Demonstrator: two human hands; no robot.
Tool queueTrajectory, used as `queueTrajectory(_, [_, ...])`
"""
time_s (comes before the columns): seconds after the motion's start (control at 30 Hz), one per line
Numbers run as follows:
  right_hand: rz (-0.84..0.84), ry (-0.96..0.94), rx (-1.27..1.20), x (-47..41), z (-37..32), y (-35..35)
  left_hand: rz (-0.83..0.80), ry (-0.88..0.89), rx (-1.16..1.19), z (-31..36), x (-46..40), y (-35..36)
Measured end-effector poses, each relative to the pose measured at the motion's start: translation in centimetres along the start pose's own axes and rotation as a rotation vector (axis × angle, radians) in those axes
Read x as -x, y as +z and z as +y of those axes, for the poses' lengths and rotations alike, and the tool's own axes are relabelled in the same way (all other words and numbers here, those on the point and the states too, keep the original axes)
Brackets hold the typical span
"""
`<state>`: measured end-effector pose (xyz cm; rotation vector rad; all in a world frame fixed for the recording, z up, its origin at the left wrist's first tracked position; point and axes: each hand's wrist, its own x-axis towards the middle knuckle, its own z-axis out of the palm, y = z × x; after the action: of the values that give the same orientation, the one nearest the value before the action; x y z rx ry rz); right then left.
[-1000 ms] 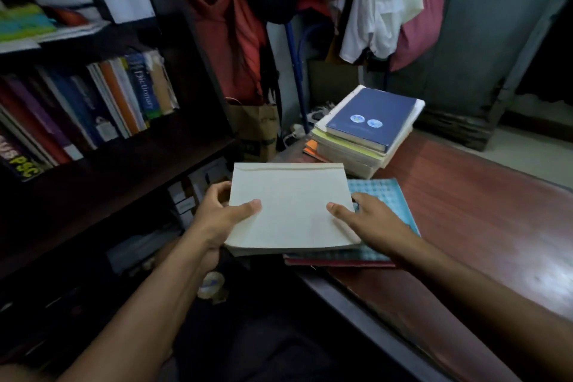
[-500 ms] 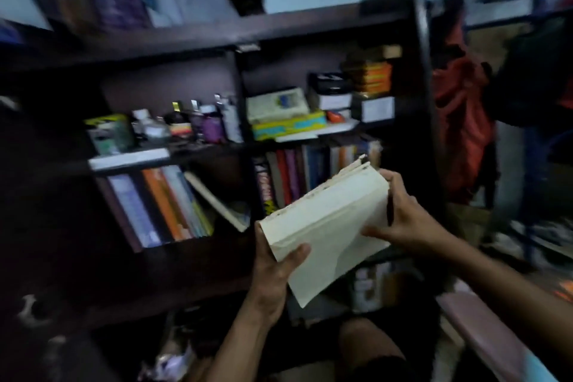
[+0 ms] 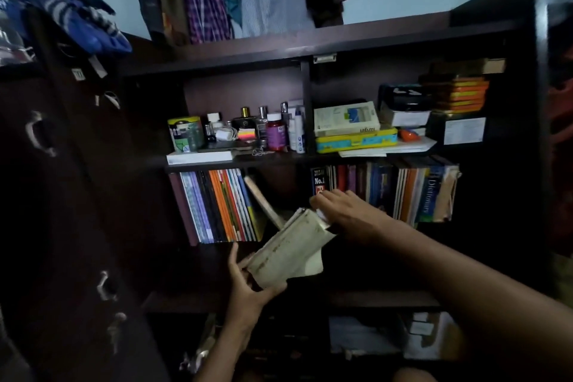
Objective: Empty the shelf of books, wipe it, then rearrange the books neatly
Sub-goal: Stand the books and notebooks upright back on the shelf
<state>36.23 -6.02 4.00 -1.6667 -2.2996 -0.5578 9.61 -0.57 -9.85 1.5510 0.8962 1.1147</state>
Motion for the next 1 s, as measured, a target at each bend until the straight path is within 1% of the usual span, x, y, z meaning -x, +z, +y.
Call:
queueTrajectory(0.03, [0.007, -0.021, -0.001, -0.8, -0.4, 0.1, 0.061, 0.022, -0.041, 0.0, -0.2, -0.1])
queueTrajectory(0.07, [0.007, -0.042, 0.004, -1.7, -0.7, 0.1, 0.088, 0.046, -0.113, -0.3, -0.6, -0.1])
queueTrajectory(0.13, [-0.016, -0.098, 0.042, -4.1, -1.4, 0.1, 0.062, 0.068, -0.303, -0.9, -1.2, -0.6])
queueTrajectory(0.2, [-0.058, -0.156, 0.090, -6.6, -2.2, -0.3, 0.031, 0.065, -0.392, -1.2, -1.6, -1.1])
queueTrajectory(0.3, [-0.126, -0.213, 0.127, -9.6, -3.4, -0.6, 0.066, 0.110, -0.346, -0.1, -1.8, -0.9])
queueTrajectory(0.37, [-0.128, -0.228, 0.124, -10.6, -4.0, -0.1, 0.090, 0.135, -0.337, 1.3, -2.0, -0.2])
queueTrajectory(0.43, [-0.064, -0.207, 0.118, -10.5, -4.0, 0.5, 0.163, 0.129, -0.299, 2.4, -2.5, 0.6])
queueTrajectory(0.5, [0.021, -0.086, 0.096, -9.2, -3.2, 1.4, 0.228, 0.101, -0.287, 2.4, -3.1, 1.4])
queueTrajectory(0.57, [0.116, 0.138, -0.056, -7.2, -2.2, 3.1, 0.269, 0.060, -0.311, 2.0, -3.4, 1.9])
queueTrajectory(0.63, [0.225, 0.409, -0.359, -4.7, -1.7, 5.3, 0.287, 0.025, -0.319, 1.6, -3.3, 2.6])
queueTrajectory(0.67, [0.245, 0.537, -0.524, -3.4, -2.0, 6.4, 0.290, 0.008, -0.315, 1.3, -3.3, 3.0])
queueTrajectory(0.7, [0.222, 0.622, -0.664, -2.2, -2.8, 7.6, 0.295, -0.010, -0.304, 1.1, -3.2, 3.4])
queueTrajectory(0.73, [0.173, 0.646, -0.775, -1.1, -3.8, 8.8, 0.300, -0.024, -0.294, 0.9, -3.2, 3.7])
queueTrajectory(0.77, [0.124, 0.614, -0.870, -0.2, -5.0, 10.1, 0.307, -0.030, -0.289, 0.7, -3.3, 4.1])
queueTrajectory(0.83, [0.050, 0.468, -1.009, 1.2, -7.5, 12.3, 0.324, -0.009, -0.291, -0.1, -3.5, 4.4])
queueTrajectory(0.9, [0.003, 0.379, -1.022, 1.8, -8.8, 14.3, 0.325, 0.020, -0.269, -0.6, -3.7, 4.4])
queueTrajectory(1.0, [-0.015, 0.366, -0.979, 1.3, -8.7, 15.7, 0.327, 0.023, -0.179, -0.6, -3.9, 4.8])
